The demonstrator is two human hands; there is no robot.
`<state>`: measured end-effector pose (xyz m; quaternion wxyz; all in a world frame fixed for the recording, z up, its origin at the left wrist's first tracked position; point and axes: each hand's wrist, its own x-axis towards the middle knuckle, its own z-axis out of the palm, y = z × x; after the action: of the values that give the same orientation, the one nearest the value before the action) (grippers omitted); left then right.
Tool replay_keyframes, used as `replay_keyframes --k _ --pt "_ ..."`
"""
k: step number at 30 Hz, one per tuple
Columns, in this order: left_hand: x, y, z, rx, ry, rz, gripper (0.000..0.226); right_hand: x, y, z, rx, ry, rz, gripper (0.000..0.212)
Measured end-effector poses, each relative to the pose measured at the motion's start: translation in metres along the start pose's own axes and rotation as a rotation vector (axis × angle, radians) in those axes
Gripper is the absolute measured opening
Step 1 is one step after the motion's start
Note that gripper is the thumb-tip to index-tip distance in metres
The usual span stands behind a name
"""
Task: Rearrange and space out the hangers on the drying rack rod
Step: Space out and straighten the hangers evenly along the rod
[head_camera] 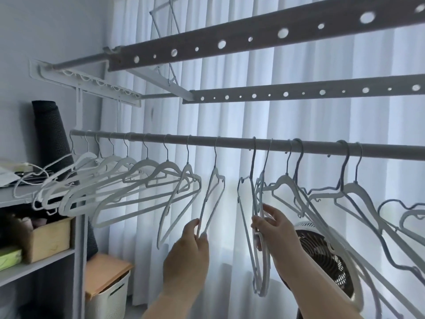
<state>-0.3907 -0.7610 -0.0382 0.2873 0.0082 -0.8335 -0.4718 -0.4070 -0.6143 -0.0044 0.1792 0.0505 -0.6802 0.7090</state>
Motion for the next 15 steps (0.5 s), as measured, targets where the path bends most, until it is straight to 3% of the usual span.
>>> replay_keyframes --k 6,15 --pt "0.02 -0.005 -0.018 0.261 0.059 0.065 0.035 -0.001 -0.001 0.001 -0.021 -0.008 -0.011 0.039" --pt "0.026 -0.008 -0.022 0.343 0.123 0.104 0.036 -0.003 -0.004 -0.004 -0.048 0.005 -0.011 0.04"
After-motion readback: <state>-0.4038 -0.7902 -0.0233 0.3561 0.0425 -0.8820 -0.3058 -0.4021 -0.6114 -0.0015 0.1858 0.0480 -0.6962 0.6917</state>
